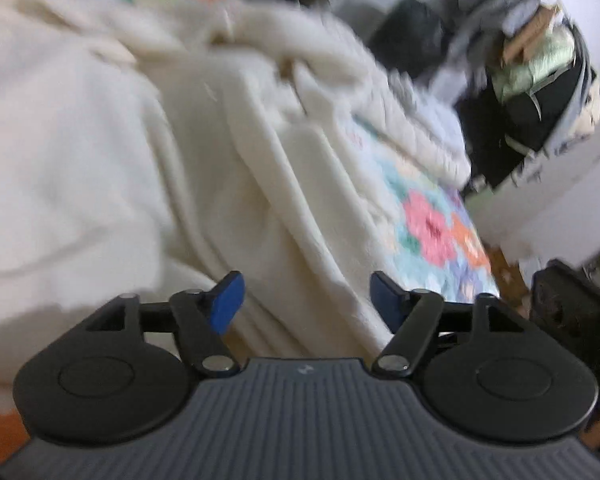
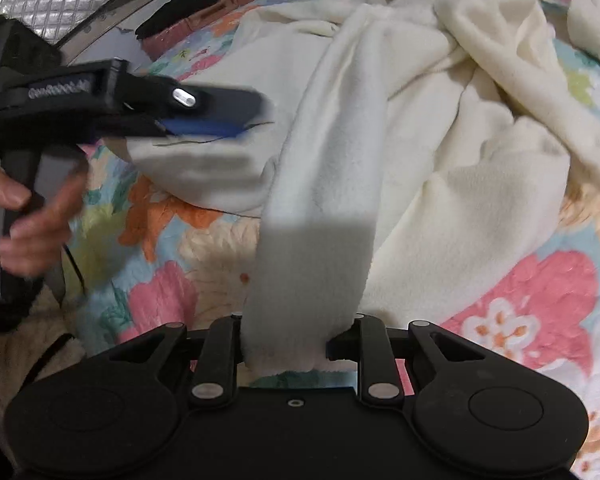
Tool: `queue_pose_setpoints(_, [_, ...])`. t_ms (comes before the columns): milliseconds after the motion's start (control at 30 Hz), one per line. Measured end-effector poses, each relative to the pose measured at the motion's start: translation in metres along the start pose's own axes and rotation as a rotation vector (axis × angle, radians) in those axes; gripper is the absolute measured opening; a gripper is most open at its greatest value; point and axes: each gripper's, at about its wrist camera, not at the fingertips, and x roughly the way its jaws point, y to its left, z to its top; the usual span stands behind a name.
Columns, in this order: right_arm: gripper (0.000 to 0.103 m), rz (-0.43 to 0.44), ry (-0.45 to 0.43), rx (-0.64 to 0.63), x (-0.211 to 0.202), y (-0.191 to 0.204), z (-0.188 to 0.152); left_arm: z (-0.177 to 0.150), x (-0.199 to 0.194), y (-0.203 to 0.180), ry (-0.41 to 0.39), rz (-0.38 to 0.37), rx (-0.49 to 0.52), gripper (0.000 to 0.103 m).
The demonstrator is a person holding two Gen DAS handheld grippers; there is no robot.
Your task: Fold clothes
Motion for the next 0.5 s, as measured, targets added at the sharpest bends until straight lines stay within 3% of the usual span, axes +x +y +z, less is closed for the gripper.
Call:
queue_pose_setpoints(67, [0.028, 0.003, -0.010, 0.022, -0.002, -0.004, -0.002, 0.000, 0.020, -0.003, 0.019, 0.043, 0.017, 0.075])
queue_pose_setpoints(100, [0.029, 0.005, -0.015, 0.032, -0.002, -0.006, -0.002, -0.001, 0.024, -0.004, 0.009, 0.056, 0.018, 0.069])
queue_pose_setpoints(167, [0.036, 0.008, -0.026, 0.054, -0.004, -0.010, -0.004, -0.001, 0.022, -0.004, -0.010, 0.078, 0.020, 0.018])
queue_pose_setpoints(333, [0.061, 0.006, -0.078, 0.134, -0.015, -0.025, -0.008, 0.008, -0.014, -0.004, -0.109, 0.208, 0.088, 0.016])
queue_pose_setpoints(433, [0.062, 0.012, -0.173, 0.262, -0.039, -0.053, -0.013, 0.009, -0.030, 0.001, -0.165, 0.272, 0.094, 0.015])
queue_pose_setpoints(500, [0.063, -0.003, -0.223, 0.345, -0.051, -0.072, -0.015, 0.009, -0.039, 0.008, -0.173, 0.249, 0.068, 0.015])
